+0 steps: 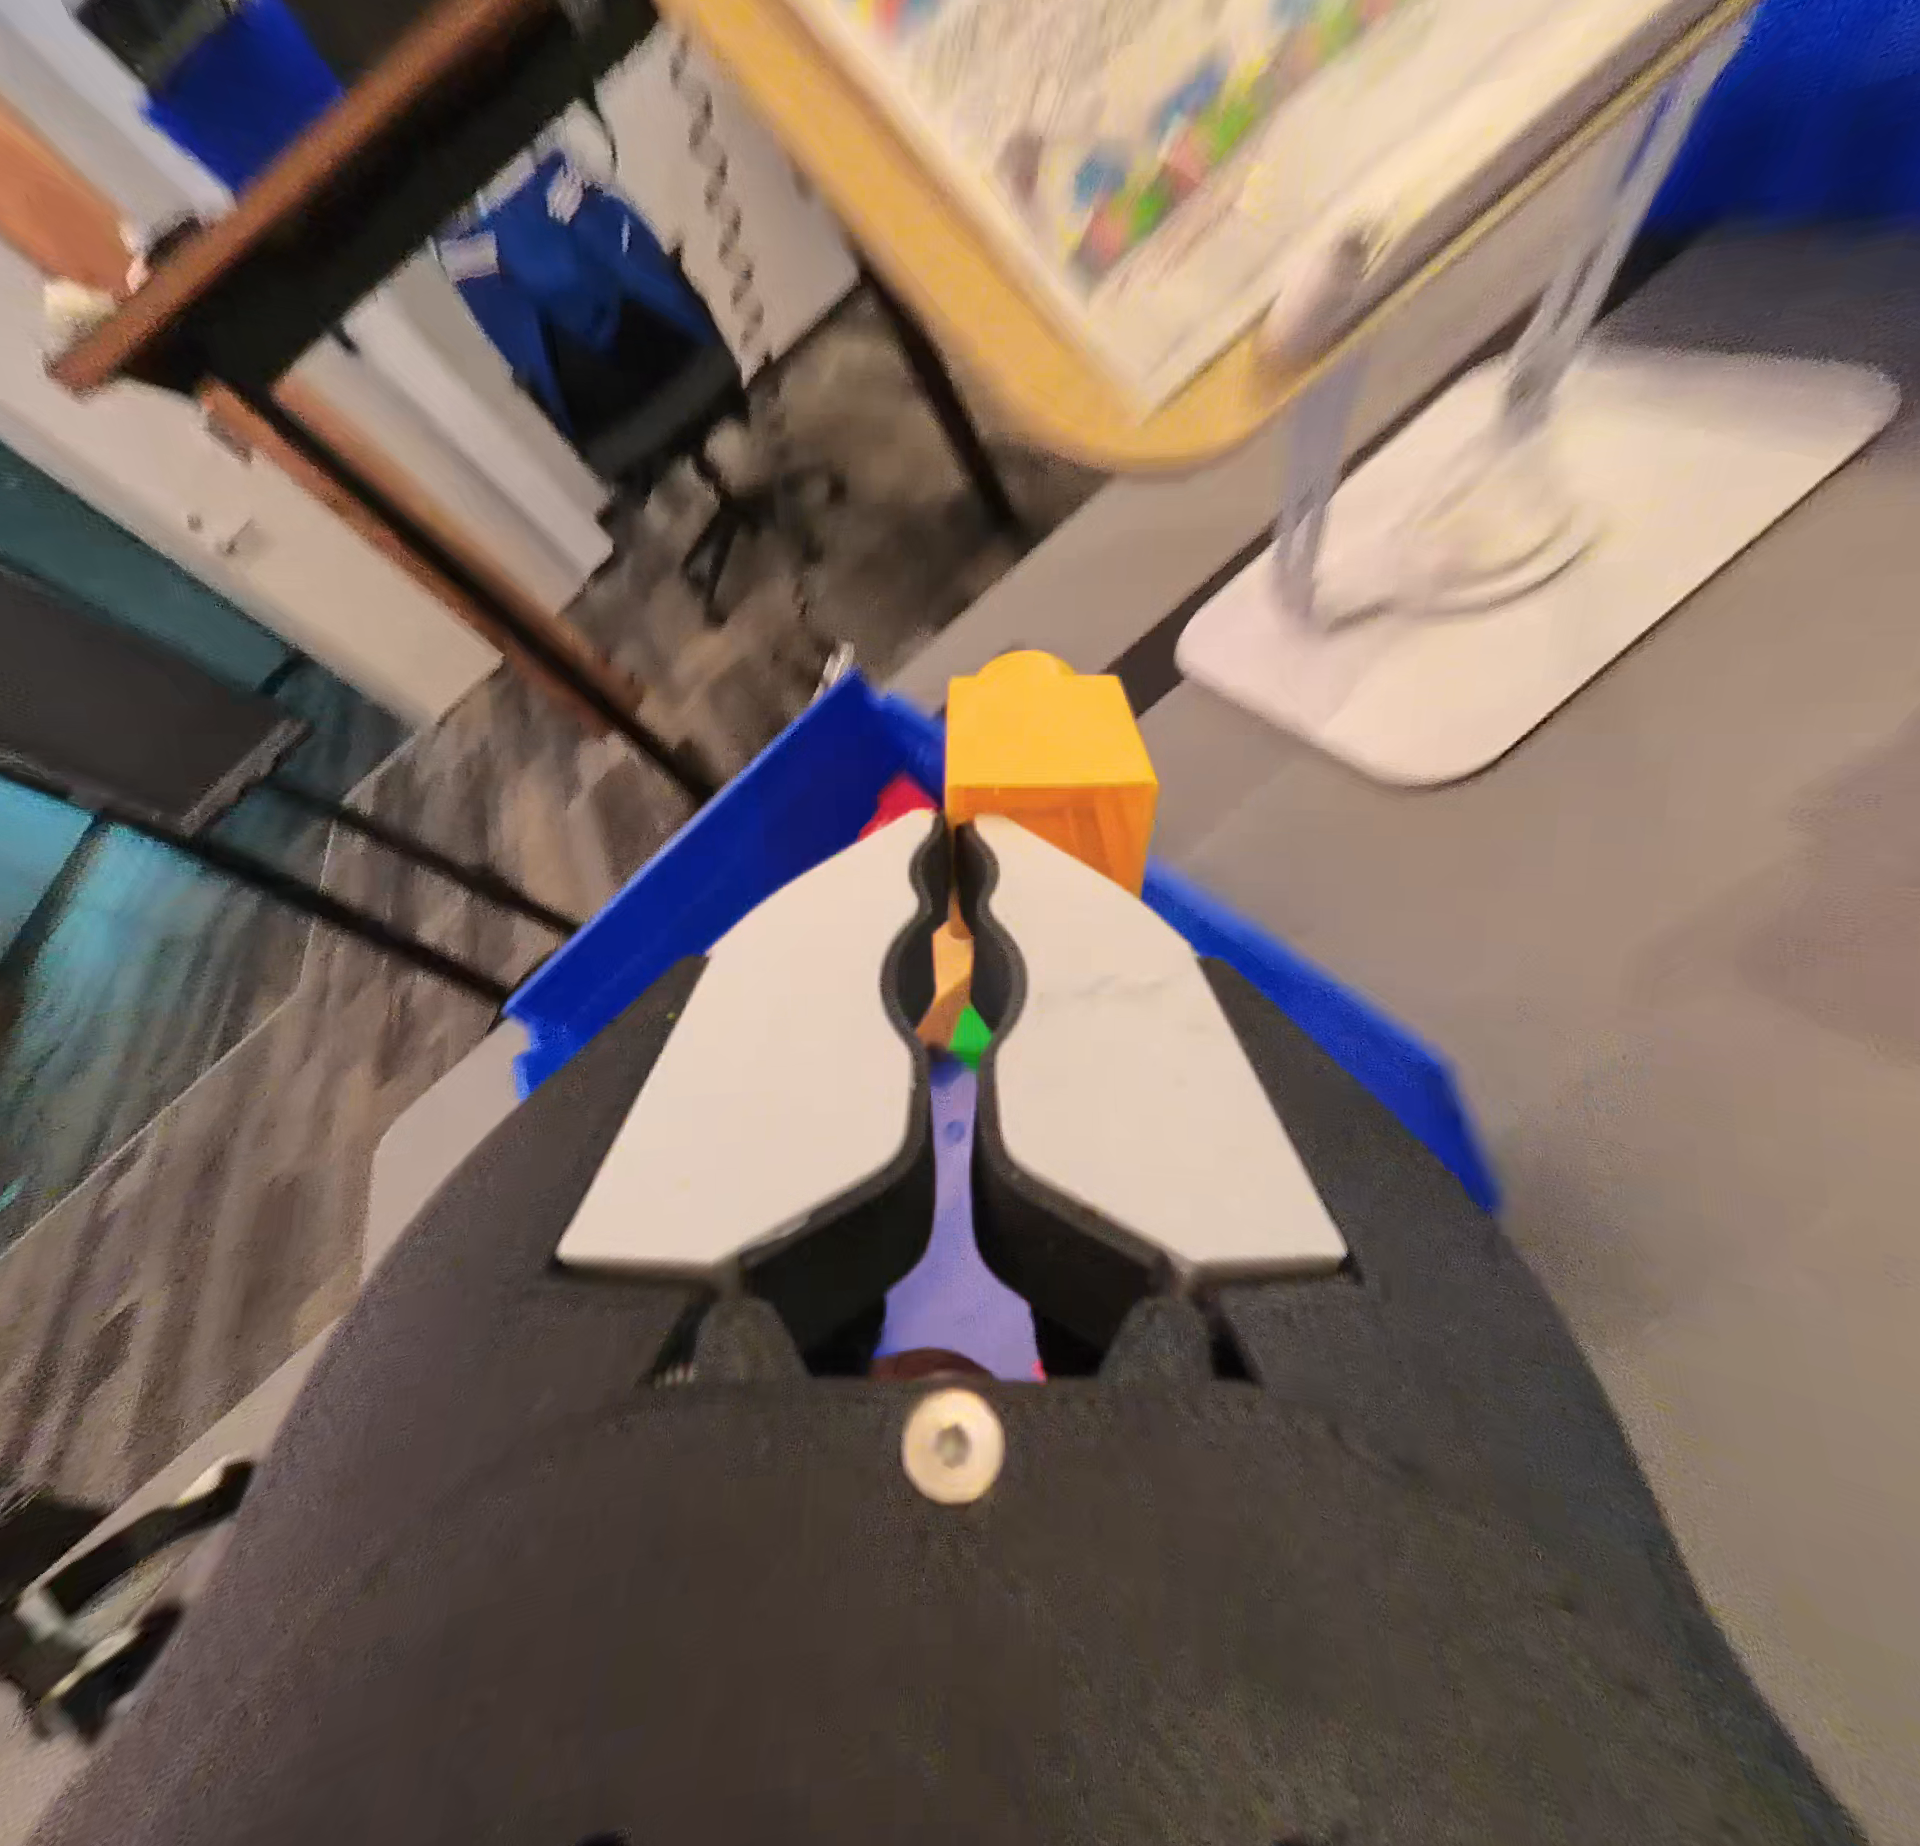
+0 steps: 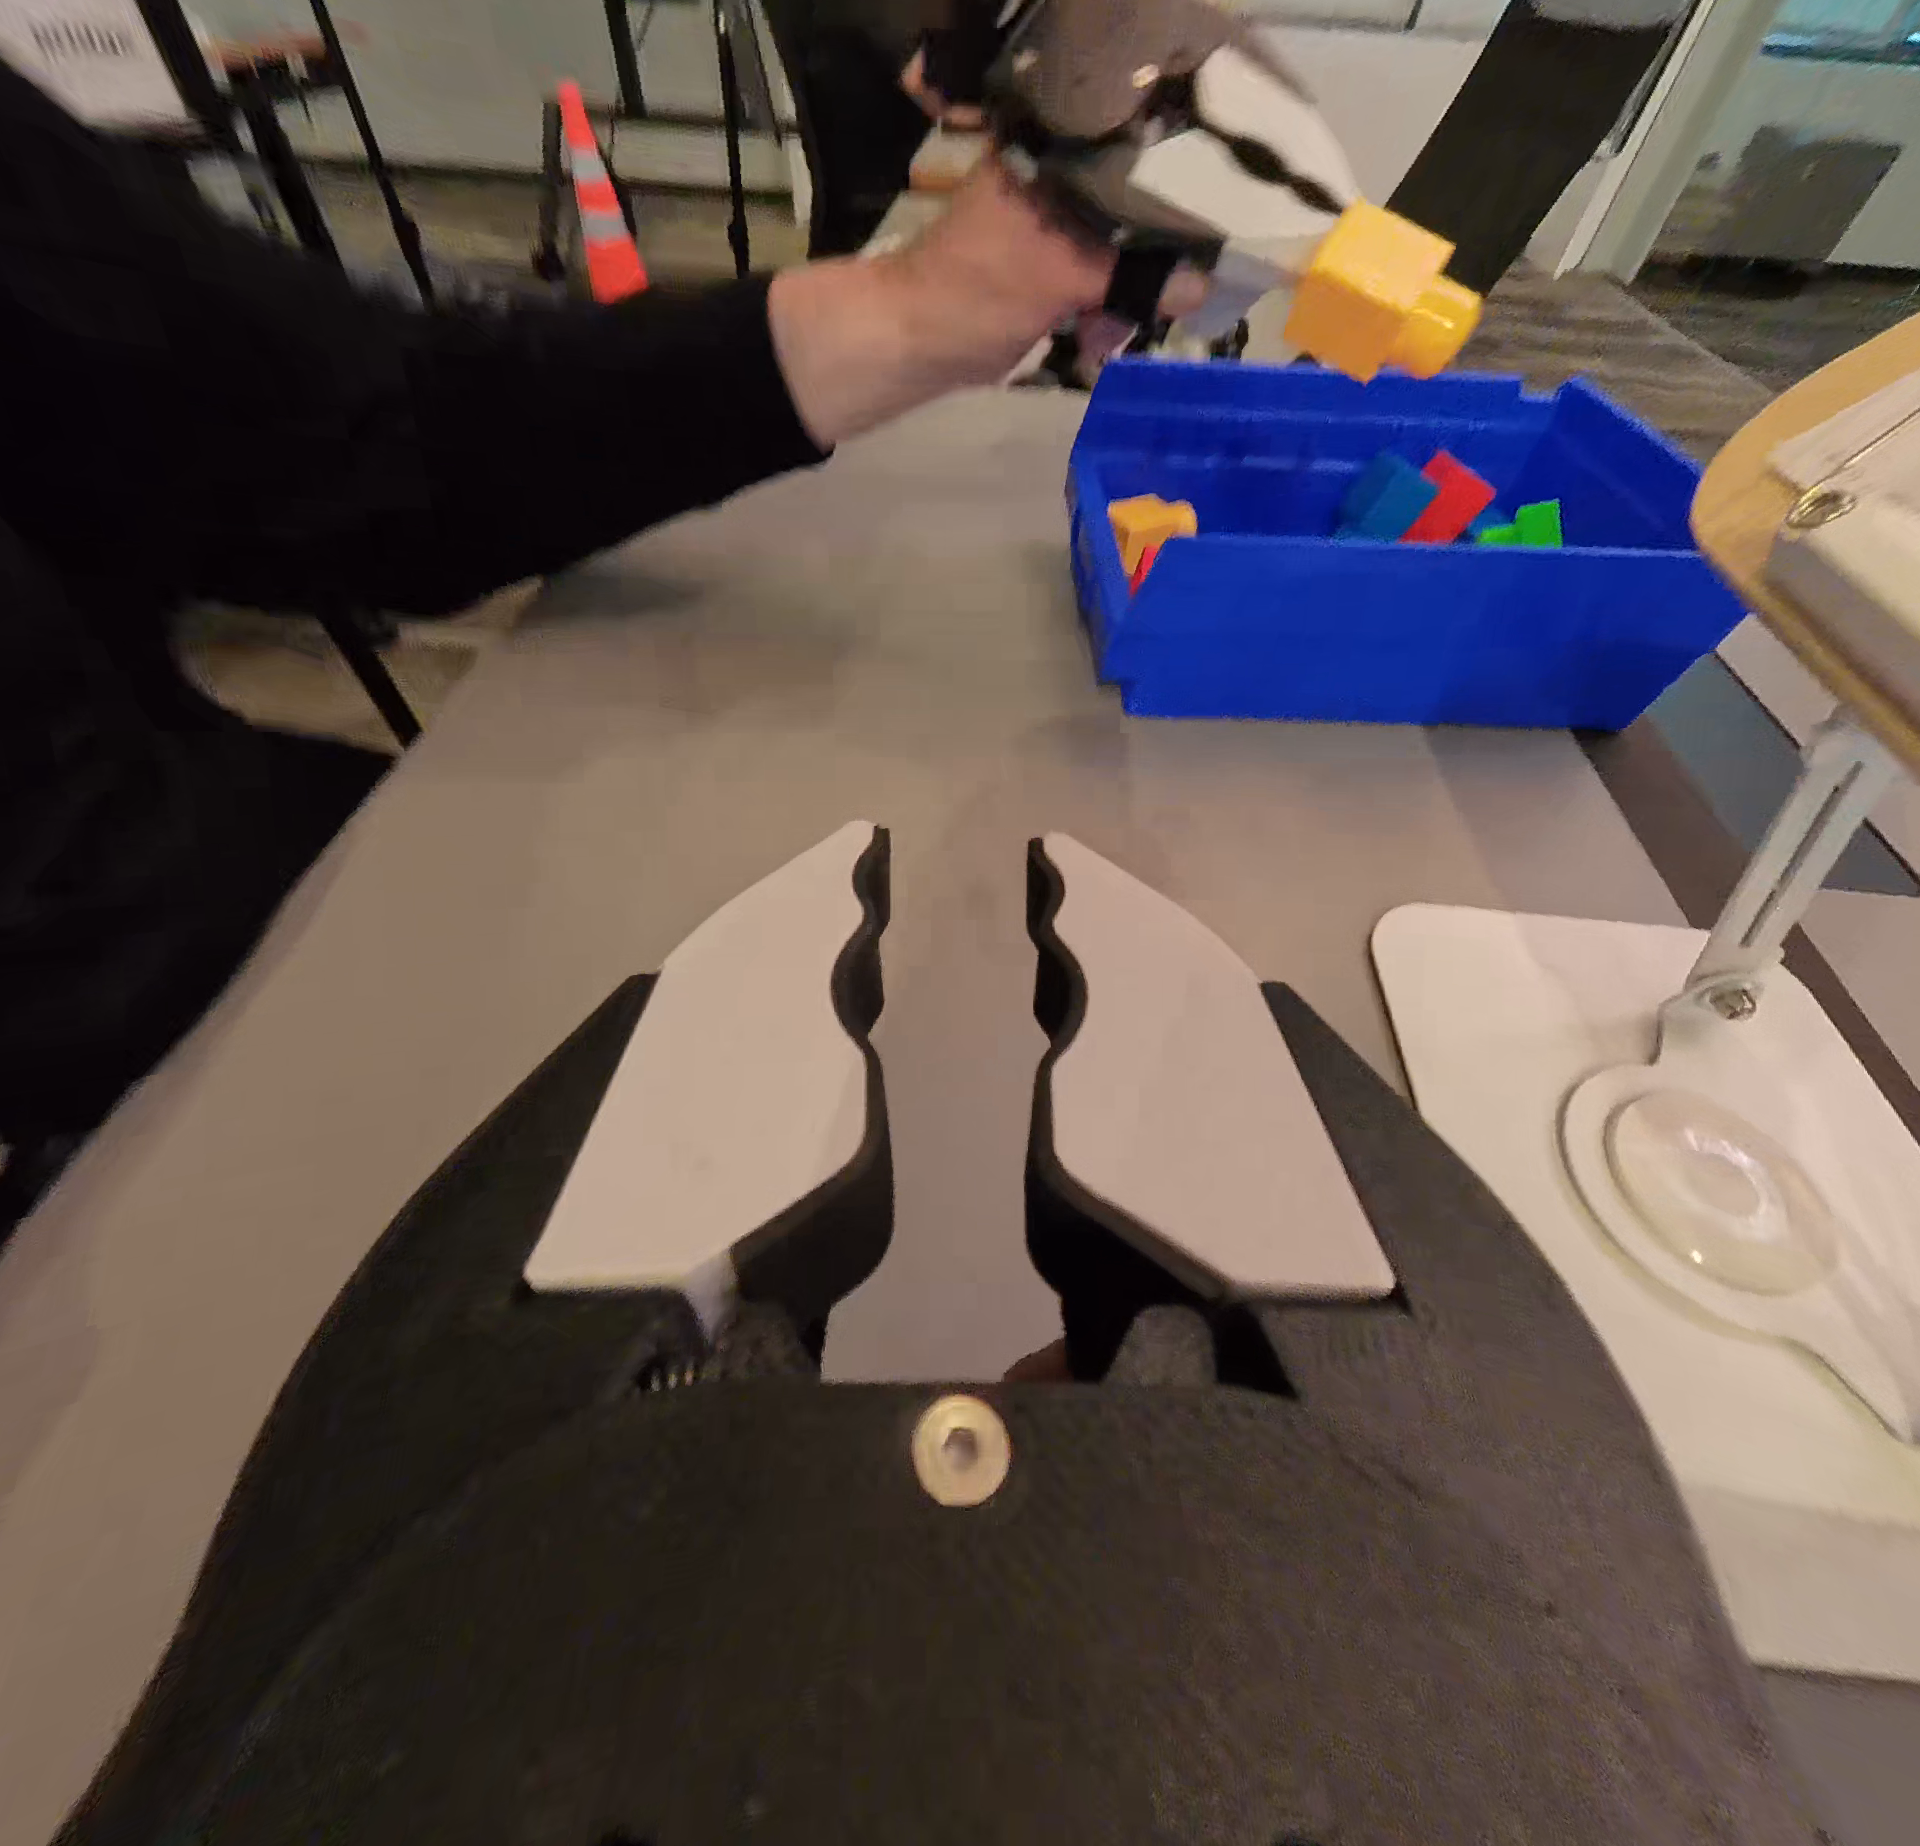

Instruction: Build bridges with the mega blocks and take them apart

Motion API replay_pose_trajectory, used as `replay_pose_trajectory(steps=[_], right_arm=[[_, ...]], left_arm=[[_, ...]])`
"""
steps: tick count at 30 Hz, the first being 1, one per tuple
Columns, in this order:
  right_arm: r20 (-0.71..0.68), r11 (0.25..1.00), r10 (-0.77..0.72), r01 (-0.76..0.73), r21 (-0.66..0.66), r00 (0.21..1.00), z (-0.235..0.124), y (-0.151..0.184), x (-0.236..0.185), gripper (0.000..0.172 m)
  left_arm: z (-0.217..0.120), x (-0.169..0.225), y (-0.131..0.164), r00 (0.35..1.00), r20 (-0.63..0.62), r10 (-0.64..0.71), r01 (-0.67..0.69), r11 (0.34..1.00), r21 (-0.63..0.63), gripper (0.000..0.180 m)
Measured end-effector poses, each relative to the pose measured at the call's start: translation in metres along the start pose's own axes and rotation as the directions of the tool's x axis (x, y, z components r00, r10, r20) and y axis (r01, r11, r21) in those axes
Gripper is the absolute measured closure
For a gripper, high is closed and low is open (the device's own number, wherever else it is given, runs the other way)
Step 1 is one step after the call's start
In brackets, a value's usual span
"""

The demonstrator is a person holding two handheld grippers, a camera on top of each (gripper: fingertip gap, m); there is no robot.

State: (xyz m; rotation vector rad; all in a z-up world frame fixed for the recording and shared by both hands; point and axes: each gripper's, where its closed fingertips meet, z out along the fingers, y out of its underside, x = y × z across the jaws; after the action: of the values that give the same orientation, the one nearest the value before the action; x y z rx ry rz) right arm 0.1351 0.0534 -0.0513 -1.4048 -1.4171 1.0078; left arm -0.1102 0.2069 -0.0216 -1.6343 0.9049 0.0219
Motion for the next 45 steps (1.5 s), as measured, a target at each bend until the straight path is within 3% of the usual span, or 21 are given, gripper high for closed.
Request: replay_pose_trajectory(steps=[5, 11, 14, 18, 21, 23, 27, 28, 30, 34, 37, 41, 45], right_arm=[[0.027, 0.983, 0.134, -0.136, 0.124, 0.991, 0.017, -0.026, 0.009, 0.133], [0.246, 0.844, 0.396, -0.457, 0.282, 0.885, 0.044, -0.043, 0.011, 0.114], [0.34, 0.762, 0.456, -0.558, 0.328, 0.822, 0.051, -0.05, 0.013, 0.108], [0.393, 0.721, 0.476, -0.605, 0.339, 0.787, 0.06, -0.054, 0.012, 0.106], [0.423, 0.704, 0.475, -0.621, 0.344, 0.772, 0.06, -0.055, 0.011, 0.128], [0.431, 0.706, 0.469, -0.62, 0.342, 0.771, 0.058, -0.051, 0.01, 0.131], [0.335, 0.773, 0.451, -0.55, 0.318, 0.827, 0.054, -0.036, 0.012, 0.132], [0.29, 0.798, 0.446, -0.523, 0.299, 0.847, 0.052, -0.03, 0.015, 0.132], [0.176, 0.881, 0.395, -0.427, 0.206, 0.901, 0.048, -0.009, 0.02, 0.132], [0.017, 0.976, 0.193, -0.191, -0.101, 0.981, 0.048, 0.046, 0.018, 0.132], [0.008, 0.951, 0.055, -0.05, -0.304, 0.998, 0.051, 0.085, 0.008, 0.132], [0.056, 0.883, -0.027, 0.05, -0.466, 0.998, 0.058, 0.121, -0.005, 0.132], [0.093, 0.864, -0.04, 0.081, -0.497, 0.995, 0.062, 0.125, -0.014, 0.132]], left_arm=[[-0.029, 0.054, -0.052, 0.997, -0.07, -0.045, 0.059, 0.974, 0.218, 0.18], [-0.042, 0.118, -0.093, 0.982, 0.077, 0.172, -0.187, 0.927, 0.325, 0.18], [-0.041, 0.148, -0.105, 0.964, 0.105, 0.245, -0.266, 0.902, 0.339, 0.18], [-0.037, 0.174, -0.11, 0.949, 0.097, 0.301, -0.316, 0.881, 0.352, 0.18], [-0.033, 0.189, -0.108, 0.94, 0.091, 0.327, -0.338, 0.87, 0.358, 0.18], [-0.031, 0.194, -0.107, 0.943, 0.07, 0.325, -0.328, 0.874, 0.359, 0.18], [-0.028, 0.204, -0.093, 0.933, -0.051, 0.355, -0.315, 0.88, 0.356, 0.175], [-0.031, 0.205, -0.09, 0.933, -0.084, 0.35, -0.297, 0.881, 0.368, 0.165], [-0.035, 0.196, -0.078, 0.936, -0.127, 0.33, -0.27, 0.898, 0.347, 0.149], [-0.04, 0.143, -0.05, 0.969, -0.101, 0.224, -0.195, 0.951, 0.239, 0.148], [-0.038, 0.098, -0.023, 0.983, -0.049, 0.176, -0.171, 0.98, 0.104, 0.148], [-0.025, 0.05, 0.017, 0.983, 0.006, 0.181, -0.18, 0.979, -0.1, 0.15], [-0.007, 0.0, 0.053, 0.988, 0.077, 0.137, -0.11, 0.951, -0.288, 0.148]])
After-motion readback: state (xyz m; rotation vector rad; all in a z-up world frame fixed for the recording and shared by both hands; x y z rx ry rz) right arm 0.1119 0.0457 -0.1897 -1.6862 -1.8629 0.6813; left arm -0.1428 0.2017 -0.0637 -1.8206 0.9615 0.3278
